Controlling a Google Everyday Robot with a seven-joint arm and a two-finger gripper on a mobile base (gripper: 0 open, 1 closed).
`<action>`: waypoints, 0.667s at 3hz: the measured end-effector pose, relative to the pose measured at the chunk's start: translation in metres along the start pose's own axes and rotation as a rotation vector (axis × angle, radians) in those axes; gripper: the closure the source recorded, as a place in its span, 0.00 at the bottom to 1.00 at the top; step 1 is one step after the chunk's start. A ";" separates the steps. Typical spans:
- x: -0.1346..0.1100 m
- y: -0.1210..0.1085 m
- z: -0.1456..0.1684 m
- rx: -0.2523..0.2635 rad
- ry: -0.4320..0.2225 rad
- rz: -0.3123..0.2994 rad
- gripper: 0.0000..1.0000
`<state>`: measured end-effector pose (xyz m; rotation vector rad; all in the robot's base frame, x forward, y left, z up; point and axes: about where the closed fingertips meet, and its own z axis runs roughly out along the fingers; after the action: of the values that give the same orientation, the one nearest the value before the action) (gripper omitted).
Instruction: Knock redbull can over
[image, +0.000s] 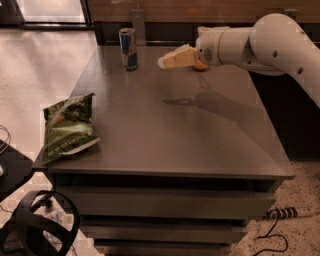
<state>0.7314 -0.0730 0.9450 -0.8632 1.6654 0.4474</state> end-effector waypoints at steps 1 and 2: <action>0.005 0.008 0.036 -0.034 -0.048 0.013 0.00; 0.010 0.009 0.070 -0.049 -0.087 0.028 0.00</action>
Offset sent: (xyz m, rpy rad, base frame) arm 0.0684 0.0738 -0.0483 0.1393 -0.0389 0.0638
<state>0.7709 -0.0220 0.9148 -0.8457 1.5938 0.5401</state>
